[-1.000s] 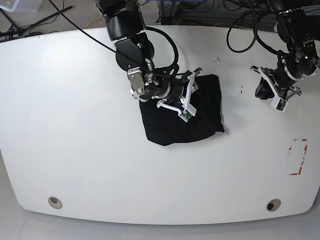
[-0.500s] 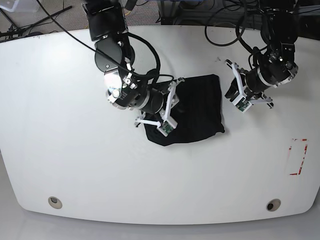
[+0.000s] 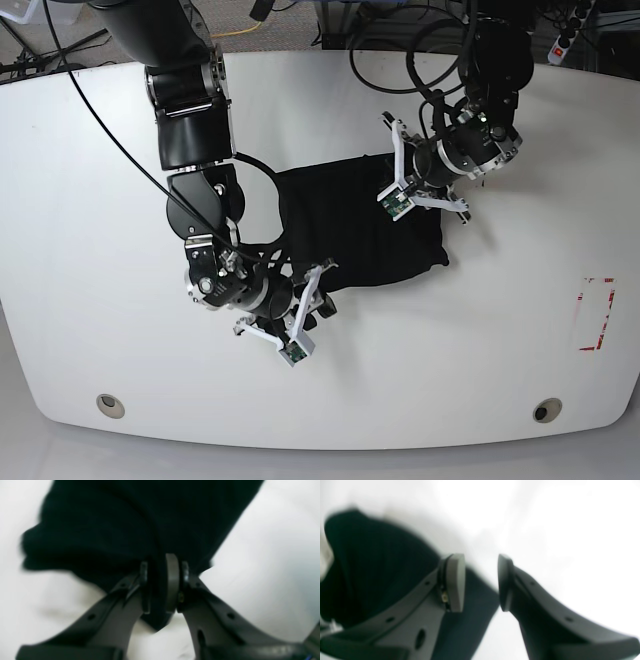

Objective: Fold the T-shirt properly
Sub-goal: 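Fold the bundle over again with both grippers, compacting it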

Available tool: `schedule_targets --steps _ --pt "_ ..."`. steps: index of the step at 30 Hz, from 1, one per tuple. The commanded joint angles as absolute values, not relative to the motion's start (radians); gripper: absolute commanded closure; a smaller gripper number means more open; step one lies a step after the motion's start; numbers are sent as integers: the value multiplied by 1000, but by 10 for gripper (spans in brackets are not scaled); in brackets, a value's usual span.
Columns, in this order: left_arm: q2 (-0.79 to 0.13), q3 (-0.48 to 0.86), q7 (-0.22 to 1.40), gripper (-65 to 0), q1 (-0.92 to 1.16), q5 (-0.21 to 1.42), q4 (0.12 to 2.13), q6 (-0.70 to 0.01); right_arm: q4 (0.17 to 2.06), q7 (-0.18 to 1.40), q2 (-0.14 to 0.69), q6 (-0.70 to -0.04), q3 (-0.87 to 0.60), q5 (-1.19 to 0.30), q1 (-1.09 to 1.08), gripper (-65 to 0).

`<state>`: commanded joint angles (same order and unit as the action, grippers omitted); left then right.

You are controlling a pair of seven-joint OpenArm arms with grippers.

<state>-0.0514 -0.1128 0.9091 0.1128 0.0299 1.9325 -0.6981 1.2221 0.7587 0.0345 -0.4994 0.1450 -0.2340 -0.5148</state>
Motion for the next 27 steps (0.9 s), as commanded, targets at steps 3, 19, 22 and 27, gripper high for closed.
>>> schedule_targets --steps 3,19,22,27 --pt "-53 -111 909 -82 114 25 1933 -698 1076 667 35 -499 147 -232 -542 -197" --pt "-145 -22 817 -82 50 24 1644 -698 1072 513 143 -564 142 -137 -366 -195" --pt "-162 -24 816 -82 10 24 1584 -698 1153 556 168 -564 142 -139 -308 -195" --pt "-183 -22 816 -82 -58 24 1527 -698 1311 599 189 -564 143 -139 -200 -195"
